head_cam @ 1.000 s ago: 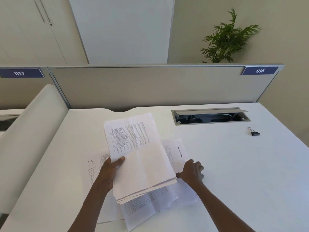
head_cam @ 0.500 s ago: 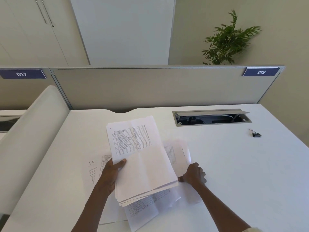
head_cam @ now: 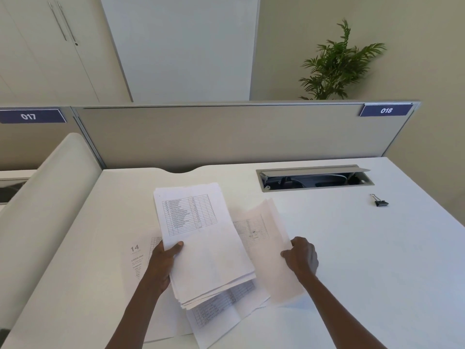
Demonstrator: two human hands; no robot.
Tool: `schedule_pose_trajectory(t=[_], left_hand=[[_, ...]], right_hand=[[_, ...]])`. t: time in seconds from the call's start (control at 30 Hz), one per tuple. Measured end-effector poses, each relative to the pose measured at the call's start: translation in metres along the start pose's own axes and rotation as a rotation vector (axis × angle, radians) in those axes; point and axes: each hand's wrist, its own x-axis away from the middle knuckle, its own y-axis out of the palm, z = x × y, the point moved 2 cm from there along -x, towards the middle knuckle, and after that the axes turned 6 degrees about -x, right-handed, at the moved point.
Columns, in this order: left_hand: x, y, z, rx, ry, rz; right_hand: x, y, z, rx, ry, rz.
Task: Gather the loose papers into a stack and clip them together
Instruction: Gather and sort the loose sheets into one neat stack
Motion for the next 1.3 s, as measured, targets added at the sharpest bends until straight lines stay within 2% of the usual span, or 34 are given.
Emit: schedule_pose_trajectory(t=[0.43,0.6,0.8,1.03,1.13,1.3], left_hand=[[-0.002,0.008,0.002,-0.048,0.047,0.052],[-0.005,0.011,0.0,-0.066,0.02,0.046],[0.001,0.023,0.001,-0.035,-0.006,0.021],[0.016,0.039,0.007,0.013,-0.009,-0.069],[0.026,0.046,0.015,0.038,0.027,-0.151],[0.029,0.048,0.022,0.074,0.006,-0.219]], right_hand=[[0.024,-0.089,-0.071,0.033,-0.349,0.239],[0.038,-0.118,-0.096,-0.079,-0.42,0.276],[0.046,-0.134,-0.115,-0.365,-0.375,0.072],[0.039,-0.102,-0.107,-0.635,-0.133,-0.247],[0.034,-0.078,-0.095,-0.633,-0.097,-0.311],[0.031,-0.04,-0.078,-0.494,-0.159,-0.333]])
